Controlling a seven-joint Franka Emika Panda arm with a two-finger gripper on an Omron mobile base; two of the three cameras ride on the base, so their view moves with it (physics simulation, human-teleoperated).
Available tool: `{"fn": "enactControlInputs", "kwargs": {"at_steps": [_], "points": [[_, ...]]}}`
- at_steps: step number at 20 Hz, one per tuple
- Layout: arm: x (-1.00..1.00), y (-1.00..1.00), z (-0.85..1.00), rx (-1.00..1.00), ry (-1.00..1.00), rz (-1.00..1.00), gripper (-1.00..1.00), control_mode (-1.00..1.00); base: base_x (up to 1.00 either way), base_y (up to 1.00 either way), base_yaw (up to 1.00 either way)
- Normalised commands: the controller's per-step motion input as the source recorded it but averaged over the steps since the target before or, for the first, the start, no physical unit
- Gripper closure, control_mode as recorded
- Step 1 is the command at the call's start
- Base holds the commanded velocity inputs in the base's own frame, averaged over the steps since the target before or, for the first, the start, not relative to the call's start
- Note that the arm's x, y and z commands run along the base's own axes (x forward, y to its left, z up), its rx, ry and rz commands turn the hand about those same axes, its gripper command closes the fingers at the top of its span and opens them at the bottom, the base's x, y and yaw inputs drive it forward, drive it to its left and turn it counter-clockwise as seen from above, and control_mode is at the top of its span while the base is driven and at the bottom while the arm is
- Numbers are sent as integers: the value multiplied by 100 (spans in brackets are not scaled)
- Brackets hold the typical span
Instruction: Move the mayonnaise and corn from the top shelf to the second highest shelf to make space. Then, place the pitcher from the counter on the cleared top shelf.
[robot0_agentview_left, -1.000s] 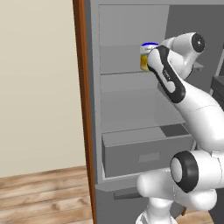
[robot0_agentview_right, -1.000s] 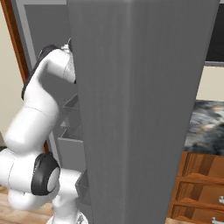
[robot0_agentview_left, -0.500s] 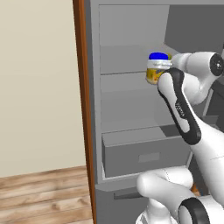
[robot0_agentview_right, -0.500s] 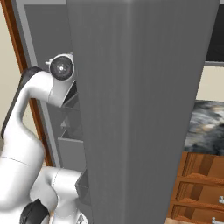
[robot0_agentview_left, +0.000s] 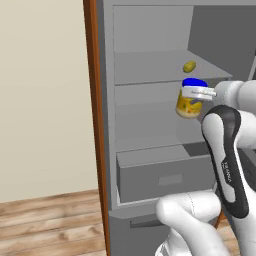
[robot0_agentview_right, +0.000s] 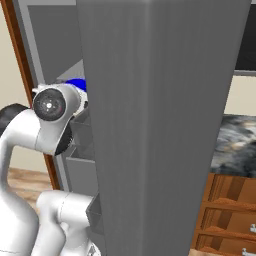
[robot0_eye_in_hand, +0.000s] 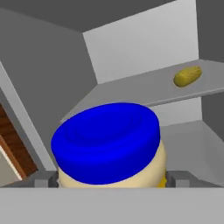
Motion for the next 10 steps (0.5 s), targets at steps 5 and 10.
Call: {"fn": "enactControlInputs", "kwargs": {"at_steps": [5, 10], "points": [[-94, 5, -48, 2, 10, 0, 100, -100, 0, 0, 0], [-39, 23, -71, 0, 13, 0, 100, -100, 0, 0, 0]]}}
